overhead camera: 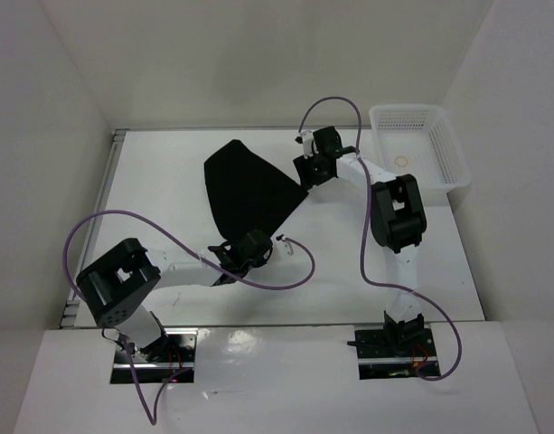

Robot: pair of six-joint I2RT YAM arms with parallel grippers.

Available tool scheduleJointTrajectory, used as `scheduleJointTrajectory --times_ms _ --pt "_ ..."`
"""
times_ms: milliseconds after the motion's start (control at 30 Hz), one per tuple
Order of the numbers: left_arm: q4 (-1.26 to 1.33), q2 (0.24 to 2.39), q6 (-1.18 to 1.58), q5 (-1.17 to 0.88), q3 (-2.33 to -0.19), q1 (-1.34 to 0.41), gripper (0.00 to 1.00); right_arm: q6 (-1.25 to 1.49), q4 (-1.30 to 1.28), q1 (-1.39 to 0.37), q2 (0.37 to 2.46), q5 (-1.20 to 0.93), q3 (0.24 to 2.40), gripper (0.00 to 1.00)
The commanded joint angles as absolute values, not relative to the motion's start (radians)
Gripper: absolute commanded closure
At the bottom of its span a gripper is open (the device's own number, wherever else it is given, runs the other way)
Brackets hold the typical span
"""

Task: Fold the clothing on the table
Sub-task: Flatten the skirt out

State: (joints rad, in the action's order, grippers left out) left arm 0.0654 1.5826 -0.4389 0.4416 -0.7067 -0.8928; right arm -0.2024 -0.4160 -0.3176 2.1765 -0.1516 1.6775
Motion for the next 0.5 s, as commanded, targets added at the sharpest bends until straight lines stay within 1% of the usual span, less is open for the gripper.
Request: scheduleJointTrajectory --times_ms 0,100,300,367,467 --pt "0.088 1.588 -0.434 0.431 -0.733 -0.896 0.72 -0.196 -0.417 -0.298 2.210 -0.234 1.733 0.37" --pt "0.060 1.576 -0.423 0.420 -0.744 -0.896 0.75 -0.187 -0.426 -0.288 2.238 -0.291 1.743 0.37" --pt "0.037 1.555 -0.423 0.411 -0.753 -0.896 0.75 -0.187 -0.453 -0.288 2.278 -0.360 1.782 0.37" --pt "0.026 1.555 -0.423 0.411 -0.753 -0.896 0.75 -0.196 -0.462 -0.288 2.287 -0.396 1.782 0.41" --pt "0.017 1.546 -0.414 0.411 -0.762 -0.896 0.76 -0.209 -0.486 -0.288 2.287 -0.425 1.792 0.43"
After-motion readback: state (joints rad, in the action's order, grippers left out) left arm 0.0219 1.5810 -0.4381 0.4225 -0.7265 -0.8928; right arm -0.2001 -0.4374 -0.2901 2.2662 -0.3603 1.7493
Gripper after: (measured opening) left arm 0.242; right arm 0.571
